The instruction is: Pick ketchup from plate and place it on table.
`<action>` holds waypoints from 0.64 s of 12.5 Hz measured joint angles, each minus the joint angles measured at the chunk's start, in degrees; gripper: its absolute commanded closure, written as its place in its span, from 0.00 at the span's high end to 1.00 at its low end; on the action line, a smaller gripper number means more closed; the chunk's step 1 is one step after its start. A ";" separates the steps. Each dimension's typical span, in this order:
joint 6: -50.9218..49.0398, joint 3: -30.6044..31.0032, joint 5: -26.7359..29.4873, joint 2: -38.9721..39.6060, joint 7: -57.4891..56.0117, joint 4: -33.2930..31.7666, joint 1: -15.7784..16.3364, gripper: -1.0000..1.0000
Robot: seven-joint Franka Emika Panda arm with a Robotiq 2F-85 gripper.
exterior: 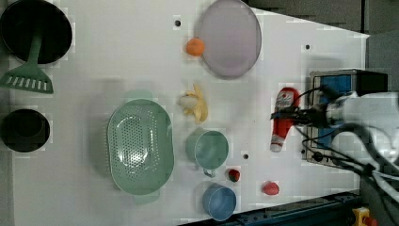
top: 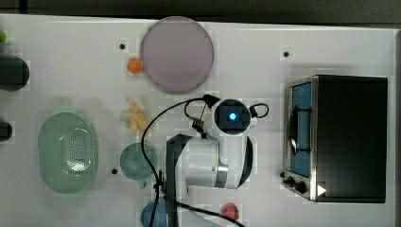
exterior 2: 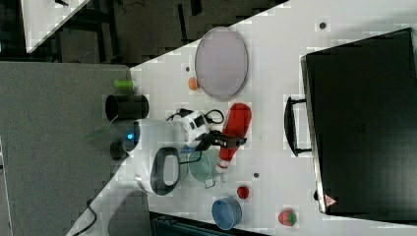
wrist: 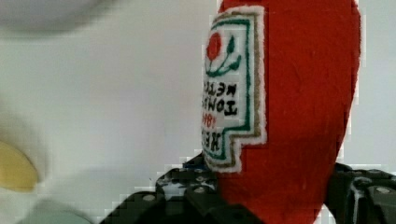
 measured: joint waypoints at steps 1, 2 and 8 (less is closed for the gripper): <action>1.51 -0.25 -0.02 1.08 0.00 -1.45 0.22 0.60; 1.85 -0.65 -0.42 2.20 0.00 -2.24 0.48 0.60; 9.62 -0.20 0.22 8.76 0.11 -2.13 0.48 0.95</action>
